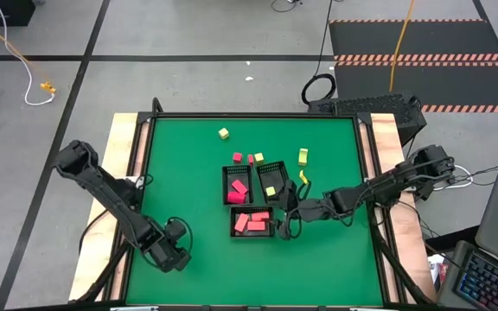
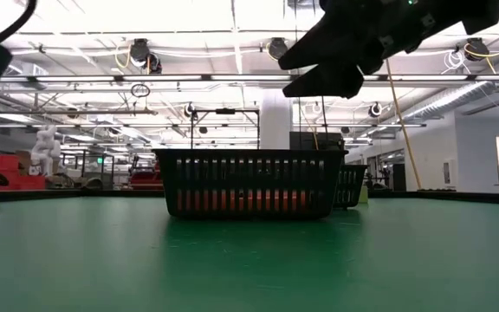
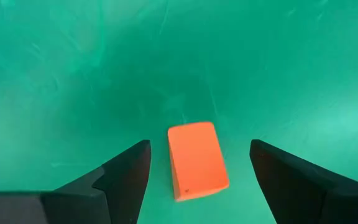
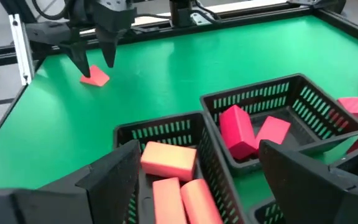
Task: Sort & place blocks by color
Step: Put the orange block into the bottom black bin
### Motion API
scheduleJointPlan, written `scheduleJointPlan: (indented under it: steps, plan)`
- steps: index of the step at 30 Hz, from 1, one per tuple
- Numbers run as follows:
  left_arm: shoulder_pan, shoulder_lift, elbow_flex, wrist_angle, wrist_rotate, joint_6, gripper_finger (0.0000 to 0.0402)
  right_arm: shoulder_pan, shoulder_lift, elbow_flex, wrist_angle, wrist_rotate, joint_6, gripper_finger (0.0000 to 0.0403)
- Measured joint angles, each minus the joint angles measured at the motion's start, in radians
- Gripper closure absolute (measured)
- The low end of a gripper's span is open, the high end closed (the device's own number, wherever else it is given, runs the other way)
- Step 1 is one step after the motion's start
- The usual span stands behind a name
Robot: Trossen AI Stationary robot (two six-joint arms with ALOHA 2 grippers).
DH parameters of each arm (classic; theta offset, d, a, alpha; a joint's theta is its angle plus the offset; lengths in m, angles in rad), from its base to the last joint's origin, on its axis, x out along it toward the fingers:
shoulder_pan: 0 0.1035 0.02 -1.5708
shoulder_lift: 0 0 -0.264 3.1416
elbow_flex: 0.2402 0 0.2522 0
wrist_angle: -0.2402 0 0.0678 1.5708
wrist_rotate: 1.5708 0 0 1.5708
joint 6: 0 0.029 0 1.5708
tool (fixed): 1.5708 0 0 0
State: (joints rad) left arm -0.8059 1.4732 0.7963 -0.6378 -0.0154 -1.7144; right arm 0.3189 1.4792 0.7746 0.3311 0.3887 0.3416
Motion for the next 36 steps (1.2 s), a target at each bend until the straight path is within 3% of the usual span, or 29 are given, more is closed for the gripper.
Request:
scheduleJointPlan:
  steps: [8, 23, 28, 34, 36]
  plan:
    - [-0.039, 0.05, 0.0, 0.097, 0.004, -0.054, 0.0126, 0.031, 0.0, 0.0, -0.002, 0.001, 0.039, 0.0083]
    - [-0.054, 0.129, 0.004, 0.081, 0.025, -0.071, 0.013, 0.059, 0.0, 0.0, -0.007, 0.005, 0.044, 0.0083]
    - [-0.059, 0.13, 0.003, 0.063, 0.026, -0.061, 0.0171, 0.059, 0.0, 0.0, -0.008, 0.006, 0.042, 0.0083]
    - [-0.059, 0.13, 0.002, 0.057, 0.03, -0.039, 0.0267, 0.059, 0.0, 0.0, -0.02, 0.006, 0.04, 0.0083]
    - [-0.059, 0.128, 0.001, 0.058, 0.03, -0.023, 0.0271, 0.059, 0.0, 0.0, -0.022, 0.006, 0.04, 0.0083]
